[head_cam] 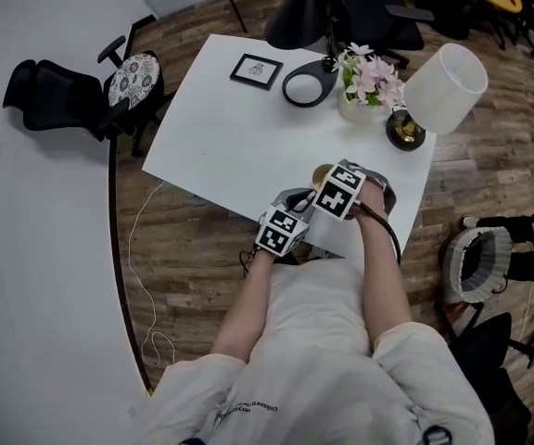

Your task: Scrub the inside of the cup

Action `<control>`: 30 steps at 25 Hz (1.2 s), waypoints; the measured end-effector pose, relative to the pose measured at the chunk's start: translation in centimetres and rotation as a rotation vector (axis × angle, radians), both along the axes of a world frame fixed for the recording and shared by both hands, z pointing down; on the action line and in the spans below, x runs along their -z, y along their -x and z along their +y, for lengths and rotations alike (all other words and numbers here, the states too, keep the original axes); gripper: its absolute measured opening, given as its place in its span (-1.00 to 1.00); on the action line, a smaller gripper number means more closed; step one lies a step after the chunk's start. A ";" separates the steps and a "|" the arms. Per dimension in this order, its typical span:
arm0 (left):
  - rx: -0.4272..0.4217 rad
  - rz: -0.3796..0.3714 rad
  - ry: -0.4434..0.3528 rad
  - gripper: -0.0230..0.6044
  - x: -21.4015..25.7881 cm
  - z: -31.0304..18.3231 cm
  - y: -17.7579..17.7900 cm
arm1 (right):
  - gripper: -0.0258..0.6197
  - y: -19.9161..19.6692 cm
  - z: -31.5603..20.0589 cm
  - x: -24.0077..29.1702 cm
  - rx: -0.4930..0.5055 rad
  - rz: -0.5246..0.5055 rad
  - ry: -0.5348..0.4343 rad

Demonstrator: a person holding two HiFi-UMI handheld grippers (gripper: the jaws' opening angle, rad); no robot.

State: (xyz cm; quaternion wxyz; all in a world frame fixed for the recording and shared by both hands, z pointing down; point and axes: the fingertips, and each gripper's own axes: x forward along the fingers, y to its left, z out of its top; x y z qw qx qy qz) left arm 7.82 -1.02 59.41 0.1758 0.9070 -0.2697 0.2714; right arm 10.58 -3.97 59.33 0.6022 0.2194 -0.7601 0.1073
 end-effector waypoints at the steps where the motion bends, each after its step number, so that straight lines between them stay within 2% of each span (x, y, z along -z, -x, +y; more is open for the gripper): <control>1: -0.007 0.000 -0.007 -0.75 0.0 0.0 -0.2 | -0.61 -0.1 0.2 0.1 -0.003 0.001 0.023; 6: -0.030 -0.013 -0.014 -0.75 -0.5 0.4 -0.5 | -0.62 -0.1 1.1 0.0 -0.053 -0.071 0.109; 12: -0.038 -0.007 -0.024 -0.75 -0.5 0.9 -0.7 | -0.62 -0.3 1.9 0.3 -0.225 -0.255 0.218; 21: -0.007 0.000 -0.032 -0.75 0.0 0.1 -0.6 | -0.62 -0.6 1.3 2.9 -0.269 -0.436 0.171; 30: 0.029 -0.003 -0.017 -0.76 0.1 -0.5 -1.2 | -0.62 -2.7 1.1 6.2 -0.266 -0.548 0.097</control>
